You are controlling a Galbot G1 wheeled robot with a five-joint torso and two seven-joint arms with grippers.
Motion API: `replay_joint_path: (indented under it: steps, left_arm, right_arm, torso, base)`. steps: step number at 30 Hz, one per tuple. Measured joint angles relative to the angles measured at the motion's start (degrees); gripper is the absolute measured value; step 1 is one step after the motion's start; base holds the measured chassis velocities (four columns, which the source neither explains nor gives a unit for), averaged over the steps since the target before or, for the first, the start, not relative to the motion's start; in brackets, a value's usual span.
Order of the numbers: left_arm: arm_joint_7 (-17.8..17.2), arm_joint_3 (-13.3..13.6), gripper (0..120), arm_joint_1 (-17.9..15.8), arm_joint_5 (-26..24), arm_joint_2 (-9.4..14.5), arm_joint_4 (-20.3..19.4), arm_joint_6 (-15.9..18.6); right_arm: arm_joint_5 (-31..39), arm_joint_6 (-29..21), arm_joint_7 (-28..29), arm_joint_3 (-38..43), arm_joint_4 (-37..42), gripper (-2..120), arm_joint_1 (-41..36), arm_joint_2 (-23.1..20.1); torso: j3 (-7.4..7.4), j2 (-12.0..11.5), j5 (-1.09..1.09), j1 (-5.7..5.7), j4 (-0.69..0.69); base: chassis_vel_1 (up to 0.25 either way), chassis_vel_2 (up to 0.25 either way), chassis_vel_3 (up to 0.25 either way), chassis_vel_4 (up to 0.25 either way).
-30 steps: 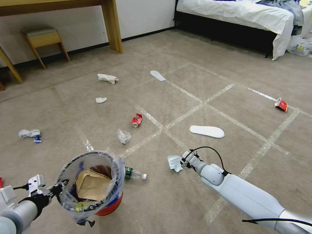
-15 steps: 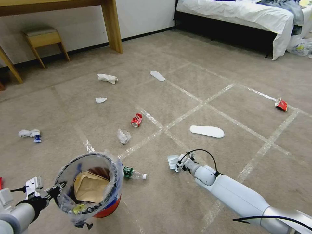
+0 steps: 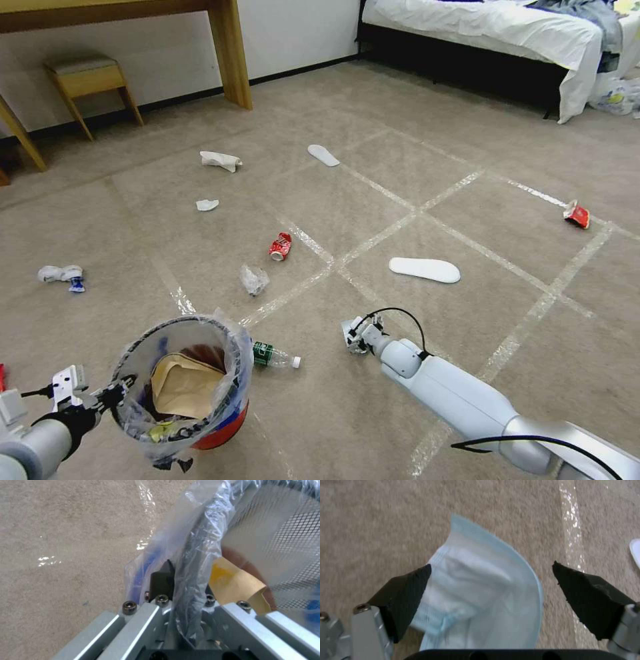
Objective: Pick up the trash bin and place the garbage on the floor into it.
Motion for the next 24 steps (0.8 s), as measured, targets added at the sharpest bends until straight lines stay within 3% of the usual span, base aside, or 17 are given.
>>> replay_joint_path:
  steps: [11,13,21,24]
  left_arm:
    - [0.65,-0.12,1,0.56,0.97,-0.67,0.27,-0.47]
    - [0.86,-0.16,1,0.85,1.3,-0.77,0.33,-0.58]
    - [0.99,-0.31,1,1.09,1.58,-1.0,0.31,-0.67]
    - [1.0,-0.06,1,1.07,1.69,-1.12,0.25,-0.7]
  right_arm:
    - [-1.61,1.12,-0.48,1.17,-3.91,67,0.51,2.41]
    - [-2.15,1.32,-0.63,1.62,-4.65,57,0.45,2.63]
    - [-2.79,1.48,-0.68,2.33,-4.77,51,-0.26,2.02]
    - [-2.86,1.48,-0.69,2.68,-4.53,42,-0.53,1.61]
  torso:
    - [0.0,0.0,0.01,0.0,0.0]
    - [0.0,0.0,0.0,0.0,-0.01]
    - [0.0,0.0,0.01,0.0,-0.01]
    - [0.0,0.0,0.01,0.0,0.0]
  base:
    - [0.0,0.0,0.0,0.0]
    - [0.0,0.0,0.0,0.0]
    - [0.0,0.0,0.0,0.0]
    - [0.0,0.0,0.0,0.0]
